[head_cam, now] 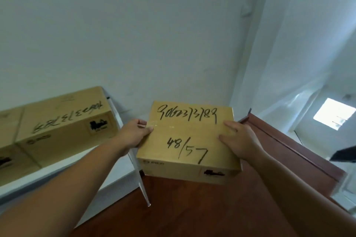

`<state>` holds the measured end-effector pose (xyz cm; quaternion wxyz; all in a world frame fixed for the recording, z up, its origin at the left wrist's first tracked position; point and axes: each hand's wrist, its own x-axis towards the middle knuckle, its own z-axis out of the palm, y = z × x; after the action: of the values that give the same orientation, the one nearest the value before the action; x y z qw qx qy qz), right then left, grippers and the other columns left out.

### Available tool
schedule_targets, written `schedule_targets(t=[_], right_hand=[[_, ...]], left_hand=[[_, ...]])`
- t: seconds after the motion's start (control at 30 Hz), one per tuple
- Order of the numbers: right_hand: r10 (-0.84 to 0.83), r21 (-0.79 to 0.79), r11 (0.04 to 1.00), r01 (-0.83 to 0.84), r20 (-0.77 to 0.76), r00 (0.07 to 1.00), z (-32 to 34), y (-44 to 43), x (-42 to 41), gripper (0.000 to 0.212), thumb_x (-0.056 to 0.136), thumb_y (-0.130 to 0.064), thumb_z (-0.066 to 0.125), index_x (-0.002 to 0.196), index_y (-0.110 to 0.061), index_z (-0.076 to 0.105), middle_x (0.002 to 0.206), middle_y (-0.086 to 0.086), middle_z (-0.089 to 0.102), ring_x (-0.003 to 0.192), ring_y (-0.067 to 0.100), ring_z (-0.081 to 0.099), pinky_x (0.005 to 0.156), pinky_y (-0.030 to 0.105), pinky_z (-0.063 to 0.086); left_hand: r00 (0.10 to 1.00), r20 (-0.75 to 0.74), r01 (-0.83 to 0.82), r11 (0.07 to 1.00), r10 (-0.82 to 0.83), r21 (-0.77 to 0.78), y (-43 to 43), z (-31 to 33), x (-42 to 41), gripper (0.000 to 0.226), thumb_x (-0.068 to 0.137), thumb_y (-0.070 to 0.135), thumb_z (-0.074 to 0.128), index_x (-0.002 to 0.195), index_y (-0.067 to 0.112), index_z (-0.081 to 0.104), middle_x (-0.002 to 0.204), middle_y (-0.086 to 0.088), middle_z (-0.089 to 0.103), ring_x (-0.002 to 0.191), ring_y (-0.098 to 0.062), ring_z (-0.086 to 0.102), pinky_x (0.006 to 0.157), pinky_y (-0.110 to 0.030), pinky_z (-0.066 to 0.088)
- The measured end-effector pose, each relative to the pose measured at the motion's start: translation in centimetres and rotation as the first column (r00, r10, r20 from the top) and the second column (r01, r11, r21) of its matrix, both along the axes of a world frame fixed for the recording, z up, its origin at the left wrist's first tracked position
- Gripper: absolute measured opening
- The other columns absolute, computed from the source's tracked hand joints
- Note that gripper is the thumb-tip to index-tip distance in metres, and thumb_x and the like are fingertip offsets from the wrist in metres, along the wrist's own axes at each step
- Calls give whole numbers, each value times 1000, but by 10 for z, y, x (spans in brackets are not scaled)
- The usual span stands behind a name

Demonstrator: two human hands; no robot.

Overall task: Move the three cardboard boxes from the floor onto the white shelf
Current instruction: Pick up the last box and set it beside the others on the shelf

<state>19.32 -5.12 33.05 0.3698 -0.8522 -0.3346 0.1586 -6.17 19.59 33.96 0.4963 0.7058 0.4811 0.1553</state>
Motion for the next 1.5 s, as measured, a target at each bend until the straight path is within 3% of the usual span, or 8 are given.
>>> schedule_targets(t=[0.13, 0.27, 0.47, 0.63, 0.77, 1.13, 1.33, 1.5], right_hand=[[79, 70, 994, -83, 54, 995, 68, 22, -28, 64, 86, -48, 80, 145, -32, 61, 150, 3, 56, 123, 24, 61, 92, 36, 49], [189, 158, 966, -202, 93, 978, 125, 60, -68, 61, 86, -42, 83, 141, -23, 65, 153, 2, 56, 136, 24, 54, 104, 35, 44], [327, 242, 898, -368, 191, 925, 195, 130, -166, 59, 85, -47, 81, 137, -23, 68, 152, 1, 58, 140, 23, 51, 110, 40, 40], [465, 280, 811, -513, 222, 857, 227, 192, -276, 59, 87, -48, 79, 139, -21, 67, 151, 1, 59, 139, 22, 52, 104, 34, 39], [563, 277, 744, -608, 231, 794, 238, 240, -374, 59, 89, -47, 78, 140, -19, 66, 150, 0, 59, 139, 21, 52, 104, 32, 39], [729, 243, 613, -752, 192, 657, 218, 351, -606, 62, 89, -47, 76, 143, -19, 63, 152, 0, 58, 140, 22, 50, 105, 31, 38], [788, 223, 563, -796, 147, 599, 188, 394, -679, 61, 90, -47, 75, 142, -18, 64, 150, -1, 60, 141, 20, 51, 106, 30, 37], [826, 192, 509, -839, 166, 539, 176, 430, -720, 62, 90, -49, 74, 142, -18, 64, 149, -1, 60, 140, 20, 51, 104, 30, 38]], left_hand=[[997, 47, -67, 997, 65, 38, -1, 65, -50, 24, 94, 31, 73, 108, 11, 72, 108, -17, 77, 102, -40, 73, 87, -54, 60], [982, 115, -162, 983, 152, 83, 5, 121, -111, 23, 97, 29, 71, 110, 10, 71, 104, -13, 77, 83, -26, 69, 70, -38, 57], [917, 232, -357, 926, 324, 120, 17, 188, -238, 10, 99, 27, 68, 102, 18, 72, 106, -7, 73, 93, -25, 69, 75, -36, 56], [824, 321, -521, 847, 467, 105, 31, 217, -365, 31, 99, 23, 68, 128, 12, 69, 120, -6, 71, 104, -24, 65, 83, -36, 54], [781, 315, -594, 796, 539, 112, 41, 229, -468, 20, 100, 22, 66, 117, 13, 73, 117, -9, 72, 94, -24, 62, 77, -36, 50], [646, 273, -759, 638, 712, 132, 83, 223, -693, 20, 103, 24, 61, 123, 21, 66, 109, 0, 70, 95, -18, 65, 75, -32, 50], [576, 236, -815, 573, 783, 88, 114, 200, -761, 15, 105, 21, 56, 100, 23, 70, 104, -3, 72, 92, -23, 67, 84, -40, 53], [551, 206, -834, 542, 809, 103, 132, 193, -799, 18, 107, 21, 52, 117, 23, 67, 106, -4, 71, 90, -23, 66, 76, -38, 53]])
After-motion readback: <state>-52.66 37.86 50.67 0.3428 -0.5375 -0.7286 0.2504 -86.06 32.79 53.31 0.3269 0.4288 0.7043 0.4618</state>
